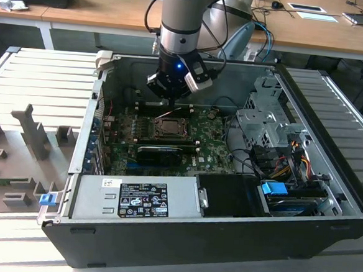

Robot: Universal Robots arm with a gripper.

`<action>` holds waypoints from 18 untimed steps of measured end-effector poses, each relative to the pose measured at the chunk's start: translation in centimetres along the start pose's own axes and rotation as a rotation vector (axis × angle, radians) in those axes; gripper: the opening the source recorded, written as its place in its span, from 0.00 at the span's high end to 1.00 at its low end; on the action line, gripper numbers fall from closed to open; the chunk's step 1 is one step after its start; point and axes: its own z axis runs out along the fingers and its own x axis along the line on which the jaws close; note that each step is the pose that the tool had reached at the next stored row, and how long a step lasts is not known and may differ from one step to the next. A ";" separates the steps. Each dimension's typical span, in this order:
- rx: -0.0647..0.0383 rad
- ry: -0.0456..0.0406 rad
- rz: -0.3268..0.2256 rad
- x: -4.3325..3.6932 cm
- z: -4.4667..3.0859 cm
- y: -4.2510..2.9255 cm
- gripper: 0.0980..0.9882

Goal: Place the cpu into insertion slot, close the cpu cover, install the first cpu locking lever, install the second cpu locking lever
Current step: 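Install the first cpu locking lever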

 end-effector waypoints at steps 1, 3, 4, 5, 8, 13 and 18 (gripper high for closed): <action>0.000 -0.0001 0.001 -0.02 0.07 -0.01 0.99; 0.000 0.0000 0.001 -0.14 0.20 0.01 0.99; 0.000 0.0000 0.001 -0.23 0.27 0.03 0.99; 0.000 -0.0001 0.001 -0.35 0.34 0.05 0.99; 0.000 -0.0001 0.001 -0.65 0.53 0.08 0.99; 0.000 -0.0001 0.001 -1.31 1.23 -0.03 0.99; 0.001 -0.0001 0.001 -1.50 1.72 -0.08 0.99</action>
